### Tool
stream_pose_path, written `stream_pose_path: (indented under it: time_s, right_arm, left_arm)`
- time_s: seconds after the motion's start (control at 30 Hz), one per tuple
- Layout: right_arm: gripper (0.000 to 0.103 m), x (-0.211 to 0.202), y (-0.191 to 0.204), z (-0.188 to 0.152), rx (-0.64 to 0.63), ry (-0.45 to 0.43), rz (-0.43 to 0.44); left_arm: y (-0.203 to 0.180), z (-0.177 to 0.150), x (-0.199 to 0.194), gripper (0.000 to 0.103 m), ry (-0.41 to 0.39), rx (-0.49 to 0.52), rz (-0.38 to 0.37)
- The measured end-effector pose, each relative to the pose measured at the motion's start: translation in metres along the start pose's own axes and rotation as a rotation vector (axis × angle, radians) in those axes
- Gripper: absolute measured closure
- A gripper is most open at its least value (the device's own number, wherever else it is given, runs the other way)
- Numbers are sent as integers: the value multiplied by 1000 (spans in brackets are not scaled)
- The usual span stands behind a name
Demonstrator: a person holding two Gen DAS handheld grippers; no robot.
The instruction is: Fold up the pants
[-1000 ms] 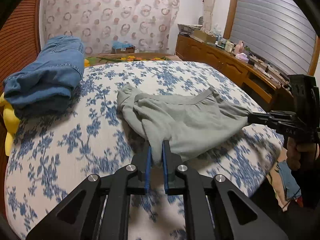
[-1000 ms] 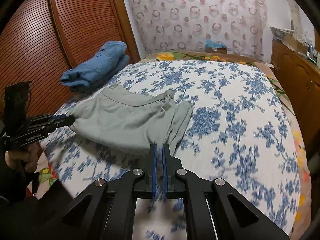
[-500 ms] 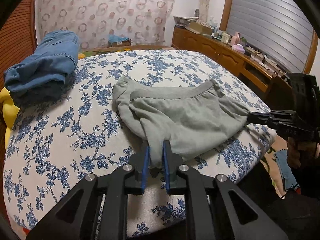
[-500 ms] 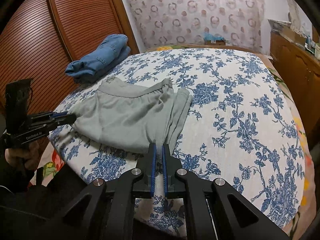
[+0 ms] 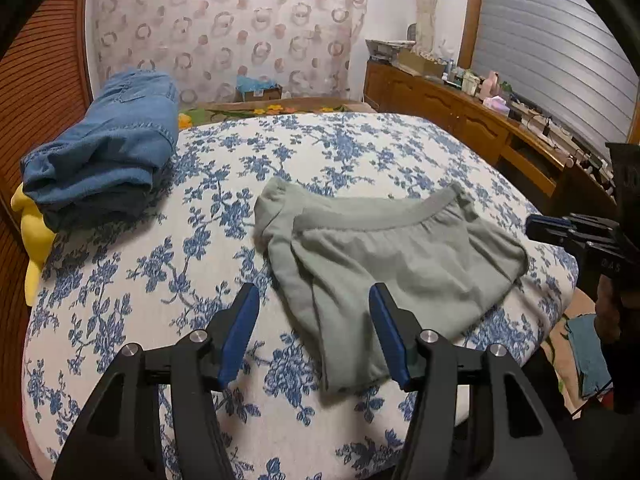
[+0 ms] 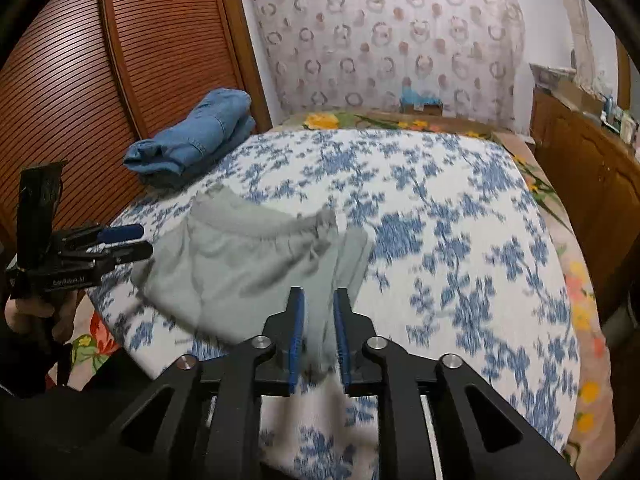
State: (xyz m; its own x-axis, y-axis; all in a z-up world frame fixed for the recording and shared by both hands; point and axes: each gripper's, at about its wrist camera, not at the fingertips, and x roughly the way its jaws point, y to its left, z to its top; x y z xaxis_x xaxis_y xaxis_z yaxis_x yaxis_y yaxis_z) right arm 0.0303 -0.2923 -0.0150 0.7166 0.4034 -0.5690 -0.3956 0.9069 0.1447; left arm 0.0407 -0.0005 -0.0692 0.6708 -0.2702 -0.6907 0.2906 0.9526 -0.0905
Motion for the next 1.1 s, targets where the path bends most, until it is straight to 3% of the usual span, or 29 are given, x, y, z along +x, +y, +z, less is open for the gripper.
stream_pose_path:
  time_s: [0.07,0.37,0.57,0.83,0.93,0.97,1.03,1.1]
  right_arm:
    - [77,7,3,6,-15,-1,-7]
    - [77,50,1,26,-6,30,9]
    - [77,69,-2,31,12,56,9]
    - [77,88,-4,31,22,100,0]
    - [77,87,-3,32,17,93,9]
    - [77,87,-3,32,16,95,12]
    - [78,87,-3,31,16,90,16]
    - [88,83,-3,30,19,74,22]
  left_arm:
    - [-1,4,2,45,-10,4,-8]
    - [-2,25,20,45,-12,18,-14]
    - [1,28,42,60,30,22,-30]
    - [6,25,58,62,59,13,-38]
    - [4,26,56,75,44,22,-33]
    - [3,27,55,84,39,26,-36]
    - [1,28,48,88,7,36,-41]
    - [1,29,45,93,-1,38,-52]
